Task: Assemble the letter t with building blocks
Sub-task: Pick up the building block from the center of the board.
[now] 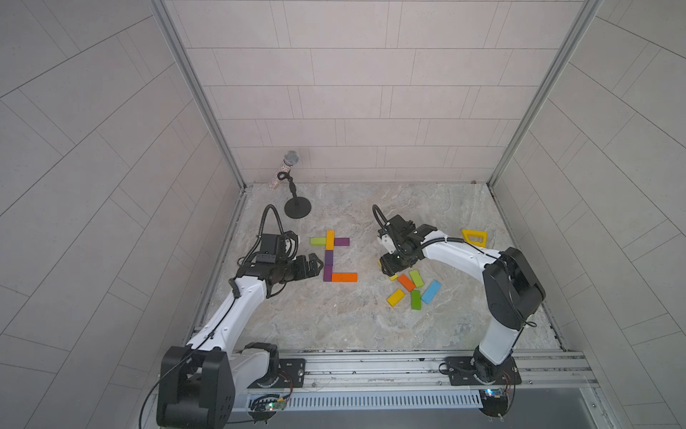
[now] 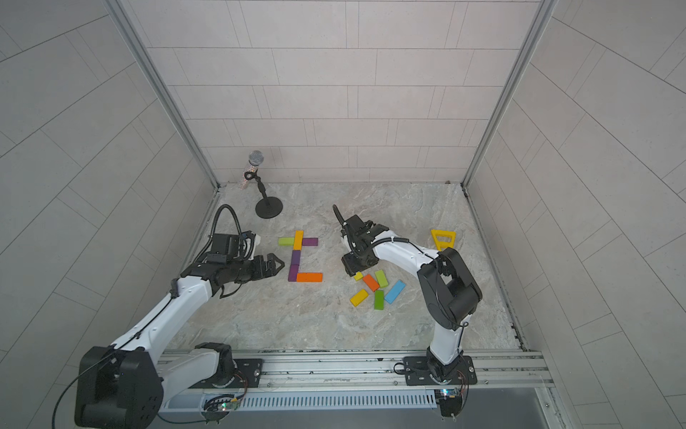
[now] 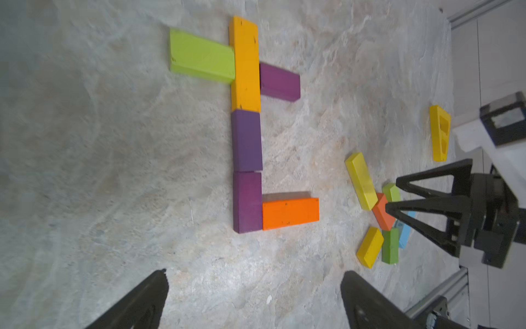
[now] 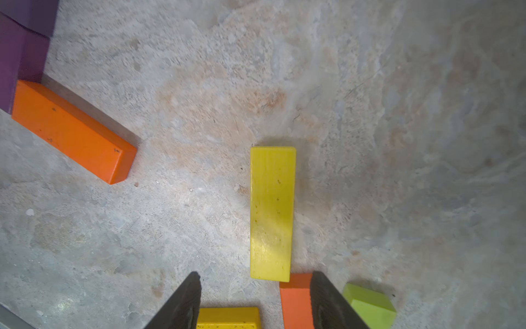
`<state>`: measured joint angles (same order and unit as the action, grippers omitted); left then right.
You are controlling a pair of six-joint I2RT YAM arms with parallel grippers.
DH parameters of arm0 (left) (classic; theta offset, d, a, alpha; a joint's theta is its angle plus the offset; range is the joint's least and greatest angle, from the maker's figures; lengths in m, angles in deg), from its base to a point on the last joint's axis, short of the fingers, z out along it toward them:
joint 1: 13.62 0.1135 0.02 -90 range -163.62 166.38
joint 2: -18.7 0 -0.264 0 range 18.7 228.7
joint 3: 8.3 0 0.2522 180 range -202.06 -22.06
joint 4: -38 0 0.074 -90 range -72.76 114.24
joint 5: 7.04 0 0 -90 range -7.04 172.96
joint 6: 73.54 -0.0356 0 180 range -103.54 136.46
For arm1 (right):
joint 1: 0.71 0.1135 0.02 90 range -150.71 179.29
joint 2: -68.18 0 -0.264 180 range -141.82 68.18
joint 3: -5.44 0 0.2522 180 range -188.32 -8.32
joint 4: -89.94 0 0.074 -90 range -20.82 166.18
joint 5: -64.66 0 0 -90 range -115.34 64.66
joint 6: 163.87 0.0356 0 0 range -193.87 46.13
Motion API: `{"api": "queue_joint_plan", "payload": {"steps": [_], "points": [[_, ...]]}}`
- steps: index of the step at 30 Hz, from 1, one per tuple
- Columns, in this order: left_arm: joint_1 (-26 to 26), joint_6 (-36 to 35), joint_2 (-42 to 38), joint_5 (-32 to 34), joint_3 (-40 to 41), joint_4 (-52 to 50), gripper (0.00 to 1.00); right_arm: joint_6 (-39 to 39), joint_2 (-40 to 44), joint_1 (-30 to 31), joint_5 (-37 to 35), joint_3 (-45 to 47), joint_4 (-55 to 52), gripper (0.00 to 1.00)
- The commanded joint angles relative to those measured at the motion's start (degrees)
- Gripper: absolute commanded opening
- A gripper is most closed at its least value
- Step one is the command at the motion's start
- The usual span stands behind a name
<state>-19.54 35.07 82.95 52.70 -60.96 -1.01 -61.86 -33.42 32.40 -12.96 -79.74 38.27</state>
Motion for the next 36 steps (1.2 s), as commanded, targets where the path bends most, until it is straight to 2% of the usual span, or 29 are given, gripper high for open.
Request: {"api": "queue_joint_plan", "payload": {"steps": [1,14,20,26,36], "points": [[0.28,-1.12,-0.24,-2.77,-0.39,1.65,1.00,-0.98,-0.26,0.12,-1.30,0.58,1.53,0.63],[0.80,-6.41,1.12,-0.01,-2.63,-2.16,1.00,-0.52,-1.15,0.12,-2.78,0.48,2.48,0.63],[2.53,-6.55,2.16,-0.06,-2.69,-1.45,1.00,-0.82,-1.95,0.14,-3.21,0.25,2.90,0.61],[2.55,-5.46,2.88,-0.24,-2.41,-0.63,1.00,-2.35,-3.99,0.36,-4.07,-1.51,1.61,0.56],[2.53,-4.95,3.04,1.52,-2.60,-0.94,1.00,-3.06,-7.95,0.71,-4.57,-4.71,0.21,0.55]]}}
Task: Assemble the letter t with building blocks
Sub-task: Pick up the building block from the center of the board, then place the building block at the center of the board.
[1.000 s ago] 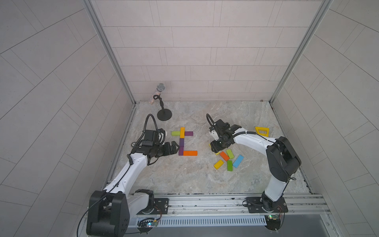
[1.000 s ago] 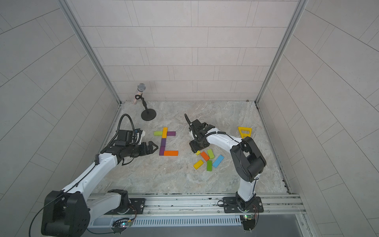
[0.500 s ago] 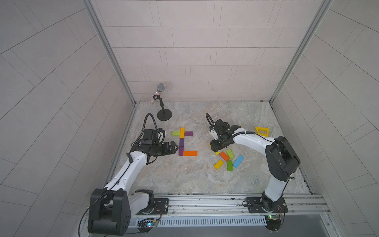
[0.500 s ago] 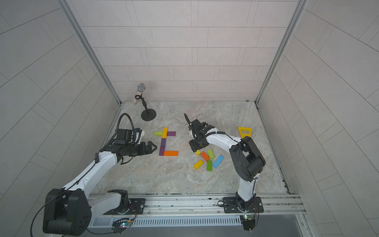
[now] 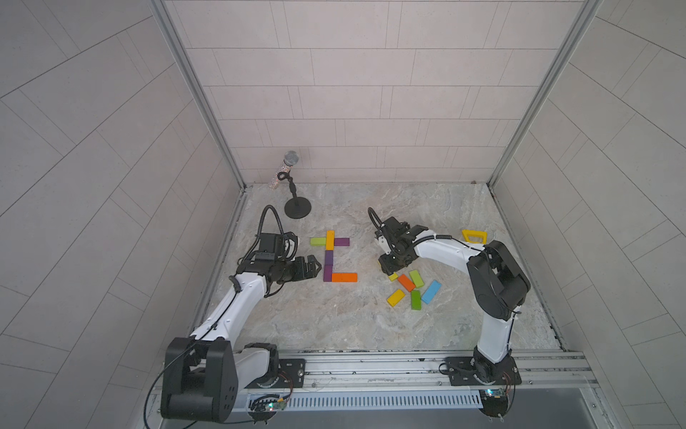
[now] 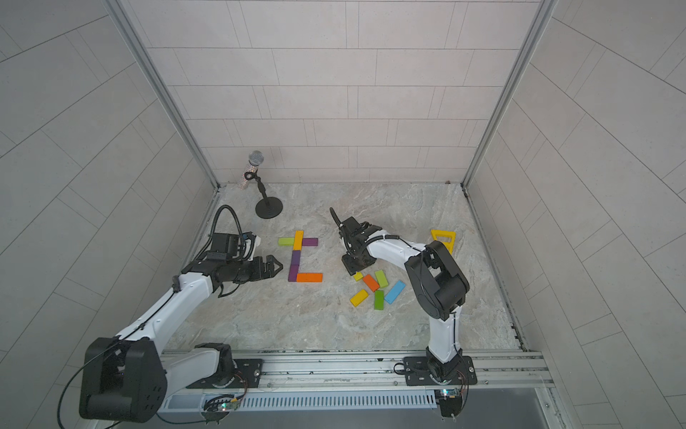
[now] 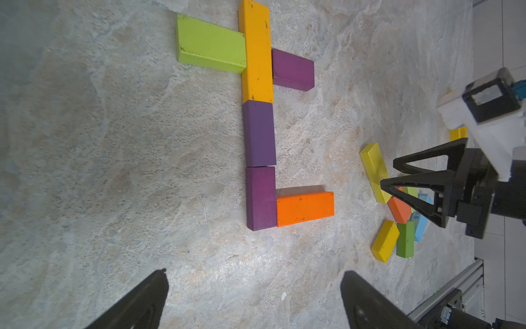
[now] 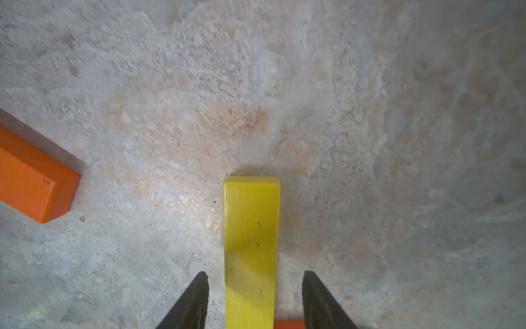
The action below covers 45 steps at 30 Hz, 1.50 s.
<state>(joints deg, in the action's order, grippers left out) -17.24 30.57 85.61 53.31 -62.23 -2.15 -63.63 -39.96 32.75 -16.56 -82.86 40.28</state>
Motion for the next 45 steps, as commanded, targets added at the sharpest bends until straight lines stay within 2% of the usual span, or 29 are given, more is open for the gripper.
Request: {"api": "queue_joint_plan", "payload": {"steps": [1,12,17,25,28,31,37,45], "points": [[0.23,-0.48,0.41,1.06,-1.40,0.13,1.00,-1.43,-2.13,0.27,-0.79,-2.16,-2.15,0.54],[0.11,-0.12,1.42,1.35,-1.43,0.52,1.00,-1.85,-4.95,0.30,-0.65,-3.70,-3.78,0.48],[0.04,0.11,1.41,1.34,-1.50,0.55,1.00,-1.42,-5.25,0.68,-0.21,-3.50,-4.00,0.38],[-0.08,-0.04,0.33,2.43,-1.65,0.16,1.00,-1.07,-5.57,1.19,-3.37,-4.85,-5.04,0.24],[-0.05,-0.13,0.02,2.92,-1.76,-0.04,1.00,0.99,-6.09,1.12,-4.53,-7.29,-6.09,0.19],[-0.07,-0.22,-0.04,3.17,-1.75,0.05,1.00,6.35,-7.57,0.06,-4.11,-11.30,-7.93,0.15],[-0.06,0.98,-0.03,3.44,-0.63,2.57,1.00,16.60,-11.34,-3.02,-1.12,-18.65,-8.44,0.13],[-0.04,1.38,-0.45,3.37,0.17,4.33,1.00,20.00,-17.19,-5.48,-2.84,-27.82,-11.61,0.13]]}}
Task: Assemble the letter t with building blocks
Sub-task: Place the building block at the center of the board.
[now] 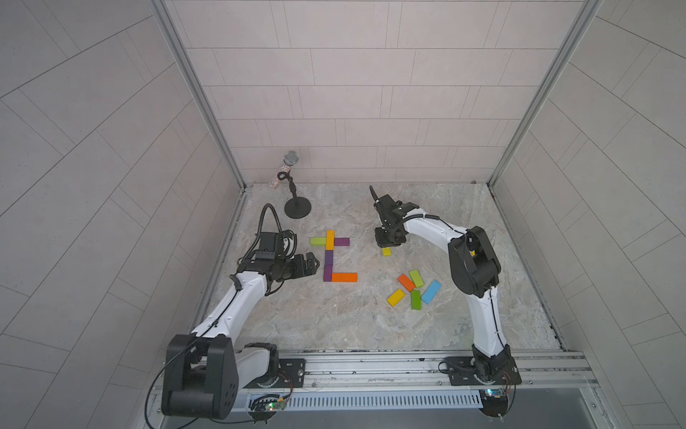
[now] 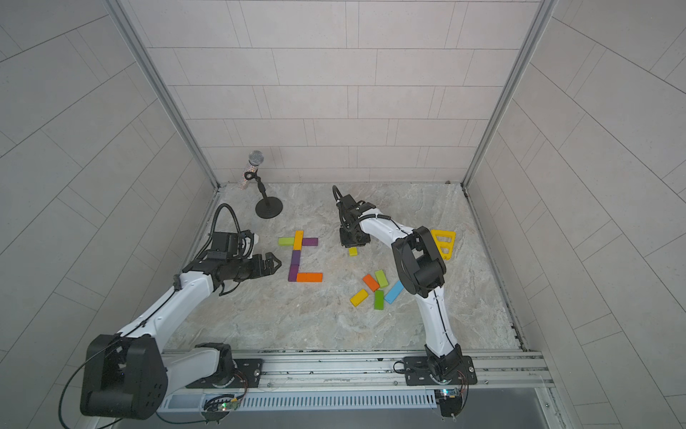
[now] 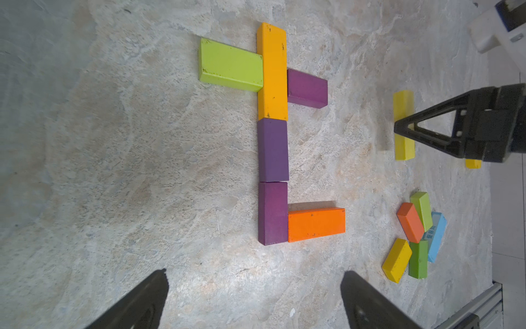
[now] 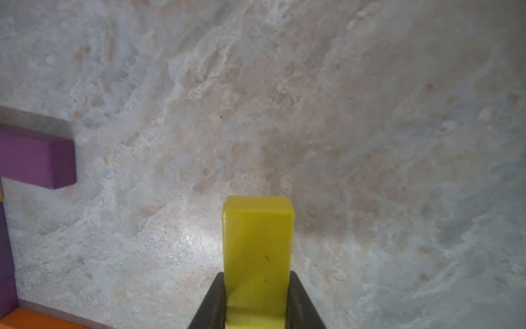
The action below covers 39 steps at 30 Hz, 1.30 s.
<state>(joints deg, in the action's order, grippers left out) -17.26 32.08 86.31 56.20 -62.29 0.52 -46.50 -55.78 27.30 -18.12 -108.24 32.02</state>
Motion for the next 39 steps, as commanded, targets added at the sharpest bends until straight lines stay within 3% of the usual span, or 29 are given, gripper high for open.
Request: {"api": "queue_joint_plan", "payload": {"steps": [1,14,39], "points": [[-0.03,-0.07,-1.18,0.48,0.32,1.82,1.00,2.78,-1.98,-0.03,-1.41,-3.22,-3.88,0.13],[0.01,0.03,-1.37,0.65,0.44,2.19,1.00,6.65,-5.90,-0.41,-5.55,-7.66,-6.55,0.14],[-0.06,0.04,-1.70,0.40,0.50,2.40,1.00,8.78,-9.01,-1.10,-4.76,-10.16,-7.67,0.14]]}}
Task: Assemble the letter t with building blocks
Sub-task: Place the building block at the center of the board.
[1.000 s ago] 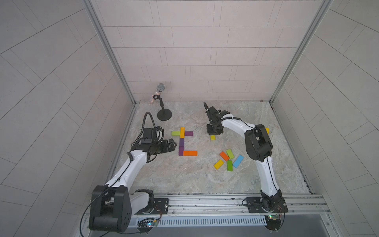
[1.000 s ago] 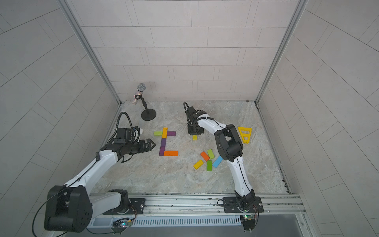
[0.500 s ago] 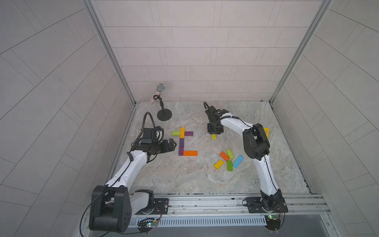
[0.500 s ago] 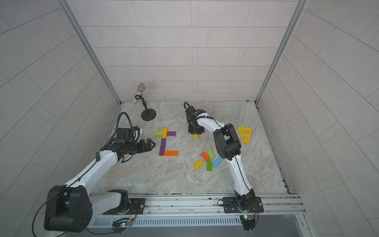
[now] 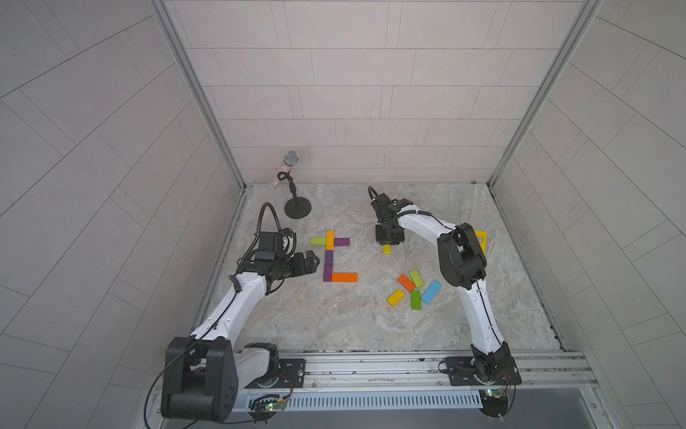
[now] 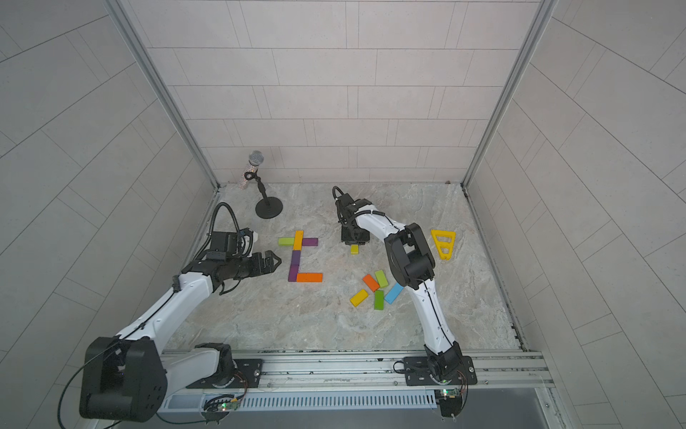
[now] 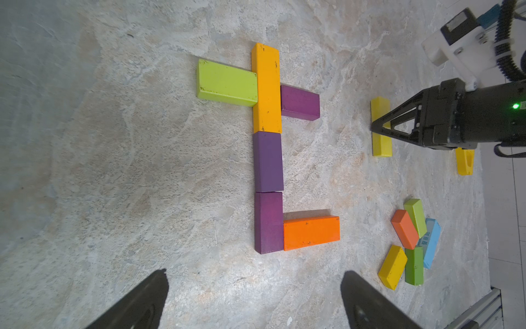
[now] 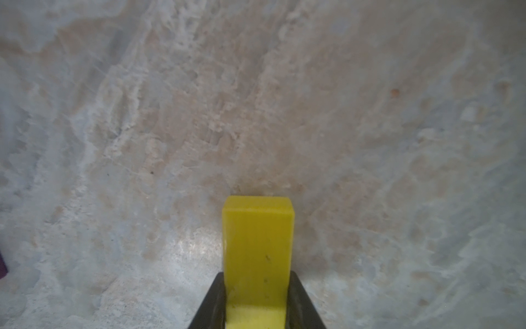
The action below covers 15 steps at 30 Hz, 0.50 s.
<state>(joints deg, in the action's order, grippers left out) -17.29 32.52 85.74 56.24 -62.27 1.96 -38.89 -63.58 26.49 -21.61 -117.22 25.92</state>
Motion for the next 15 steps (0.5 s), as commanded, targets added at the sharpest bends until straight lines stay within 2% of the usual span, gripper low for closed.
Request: {"api": "queue_joint_plan", "payload": {"steps": [1,8,15], "points": [[-0.04,-0.40,-1.11,0.34,0.48,1.01,1.00,1.05,-1.29,-0.25,-1.27,-1.31,-1.54,0.14],[-0.08,-0.28,-0.96,0.30,0.48,0.97,1.00,1.23,-1.53,-0.49,-1.18,-1.47,-1.42,0.16],[-0.09,-0.29,-0.96,0.24,0.57,1.19,1.00,1.25,-1.66,-0.49,-1.09,-1.42,-1.33,0.27]]}}
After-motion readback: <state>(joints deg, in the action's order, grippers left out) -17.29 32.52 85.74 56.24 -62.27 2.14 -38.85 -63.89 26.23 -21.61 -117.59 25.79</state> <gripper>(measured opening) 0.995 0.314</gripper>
